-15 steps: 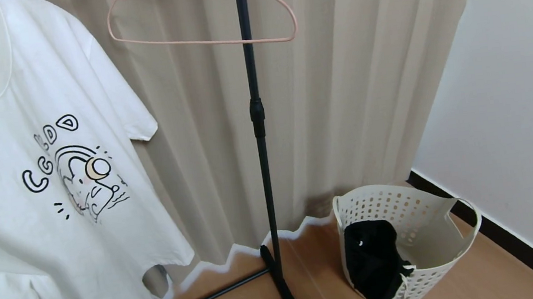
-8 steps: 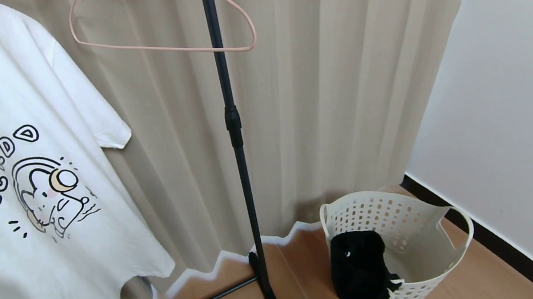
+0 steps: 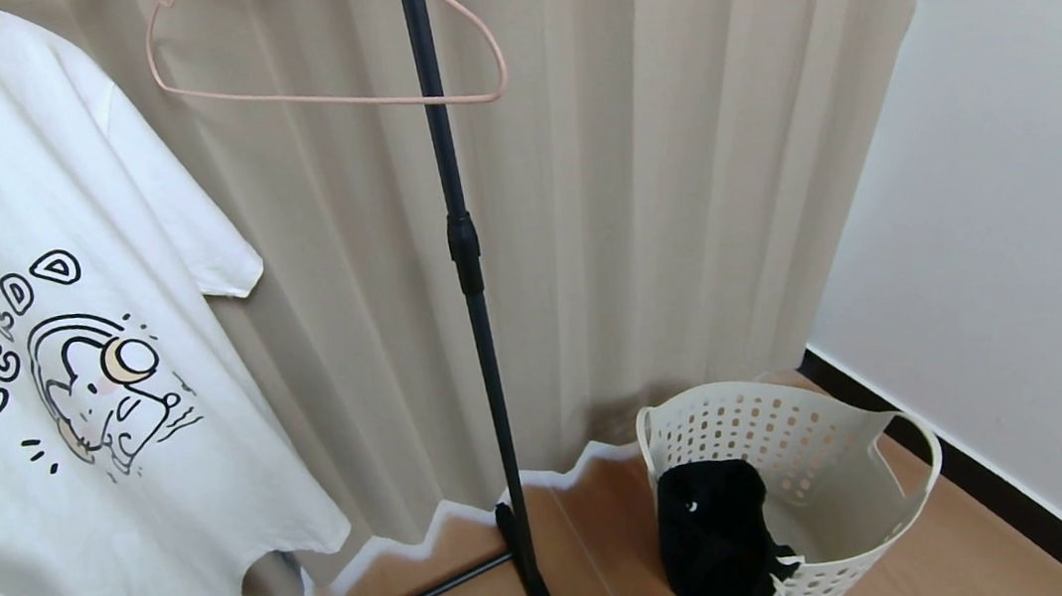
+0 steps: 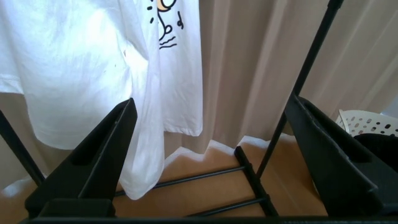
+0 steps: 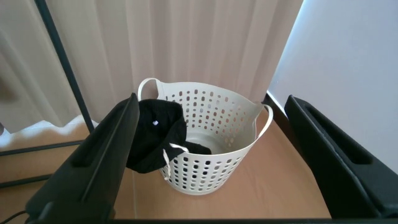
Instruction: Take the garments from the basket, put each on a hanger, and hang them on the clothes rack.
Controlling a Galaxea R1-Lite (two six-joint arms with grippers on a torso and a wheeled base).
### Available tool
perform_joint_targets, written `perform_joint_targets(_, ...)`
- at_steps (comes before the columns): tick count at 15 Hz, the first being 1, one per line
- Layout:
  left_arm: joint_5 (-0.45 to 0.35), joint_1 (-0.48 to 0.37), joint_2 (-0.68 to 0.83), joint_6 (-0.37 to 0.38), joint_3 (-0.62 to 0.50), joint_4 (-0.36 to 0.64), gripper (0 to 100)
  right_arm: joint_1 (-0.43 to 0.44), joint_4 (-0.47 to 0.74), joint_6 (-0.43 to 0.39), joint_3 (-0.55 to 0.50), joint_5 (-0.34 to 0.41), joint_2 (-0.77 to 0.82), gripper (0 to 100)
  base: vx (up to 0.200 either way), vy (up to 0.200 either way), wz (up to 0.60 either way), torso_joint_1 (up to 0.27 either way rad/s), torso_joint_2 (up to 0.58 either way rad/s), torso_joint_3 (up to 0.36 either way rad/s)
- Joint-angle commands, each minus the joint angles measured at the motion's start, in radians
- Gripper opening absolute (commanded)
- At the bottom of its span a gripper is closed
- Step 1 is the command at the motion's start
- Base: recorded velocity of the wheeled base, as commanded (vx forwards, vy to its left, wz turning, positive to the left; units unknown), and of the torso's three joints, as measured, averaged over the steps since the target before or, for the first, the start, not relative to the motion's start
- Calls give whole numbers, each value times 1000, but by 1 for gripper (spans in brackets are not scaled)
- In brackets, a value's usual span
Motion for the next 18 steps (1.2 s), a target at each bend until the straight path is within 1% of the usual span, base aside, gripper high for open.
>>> perform_joint_targets(1, -2, 1, 0, 0, 0, 1, 100, 0, 0, -1, 0, 0, 0, 100, 0, 0, 0, 0, 0, 0)
perform_joint_targets(6, 1, 2, 0, -4, 0, 1, 100, 0, 0, -1, 0, -1, -2, 100, 0, 0, 0, 1, 0, -22)
perform_joint_targets(18, -1, 1, 0, -3, 0, 1, 100, 0, 0, 0, 0, -1, -2, 100, 0, 0, 0, 4, 4, -187)
